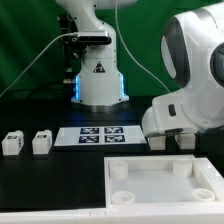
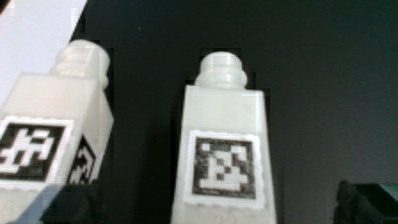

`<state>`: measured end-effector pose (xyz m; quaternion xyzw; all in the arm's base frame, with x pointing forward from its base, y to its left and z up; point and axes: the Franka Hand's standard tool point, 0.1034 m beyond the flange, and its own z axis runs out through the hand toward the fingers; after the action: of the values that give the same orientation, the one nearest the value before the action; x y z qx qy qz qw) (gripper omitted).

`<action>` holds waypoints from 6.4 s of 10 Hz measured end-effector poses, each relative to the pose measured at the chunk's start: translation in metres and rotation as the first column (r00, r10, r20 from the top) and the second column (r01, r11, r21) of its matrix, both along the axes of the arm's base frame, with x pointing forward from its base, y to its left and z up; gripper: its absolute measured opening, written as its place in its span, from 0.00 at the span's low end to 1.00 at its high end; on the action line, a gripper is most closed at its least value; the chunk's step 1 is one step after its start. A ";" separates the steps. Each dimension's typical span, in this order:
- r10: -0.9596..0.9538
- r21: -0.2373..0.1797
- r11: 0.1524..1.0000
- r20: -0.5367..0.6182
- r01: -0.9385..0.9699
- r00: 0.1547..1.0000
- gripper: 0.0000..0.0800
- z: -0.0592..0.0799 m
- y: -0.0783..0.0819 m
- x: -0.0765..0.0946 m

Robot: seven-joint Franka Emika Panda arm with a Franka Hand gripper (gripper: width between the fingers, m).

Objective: Assemble one leg

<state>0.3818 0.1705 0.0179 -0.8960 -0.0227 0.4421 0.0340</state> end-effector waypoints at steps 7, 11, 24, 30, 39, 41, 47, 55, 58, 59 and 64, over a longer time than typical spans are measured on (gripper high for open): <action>0.003 -0.026 1.000 -0.034 -0.004 0.999 0.81 -0.012 0.006 -0.018; 0.003 -0.026 1.000 -0.034 -0.004 0.999 0.81 -0.012 0.006 -0.018; 0.003 -0.026 1.000 -0.034 -0.004 0.999 0.36 -0.012 0.006 -0.018; 0.003 -0.026 1.000 -0.034 -0.004 0.999 0.36 -0.012 0.006 -0.018; 0.003 -0.026 1.000 -0.034 -0.004 0.999 0.36 -0.012 0.006 -0.018; 0.008 -0.025 1.000 -0.009 -0.009 1.000 0.36 -0.004 0.006 -0.011; 0.100 -0.020 0.994 0.541 -0.106 0.835 0.36 0.101 -0.012 0.052; -0.019 0.055 0.992 0.952 -0.112 0.304 0.36 0.120 -0.022 0.070; 0.016 0.020 0.987 0.975 -0.161 0.221 0.36 0.153 -0.044 0.142; 0.014 0.021 0.986 0.978 -0.165 0.206 0.36 0.154 -0.041 0.164; 0.034 0.002 0.979 0.984 -0.205 0.173 0.36 0.153 -0.044 0.204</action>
Offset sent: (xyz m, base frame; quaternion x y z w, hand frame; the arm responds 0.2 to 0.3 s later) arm -0.0076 0.0139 -0.0083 -0.0080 -0.0199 0.0381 0.9990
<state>0.5856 0.1264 0.1713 -0.9617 -0.1387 -0.2335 0.0368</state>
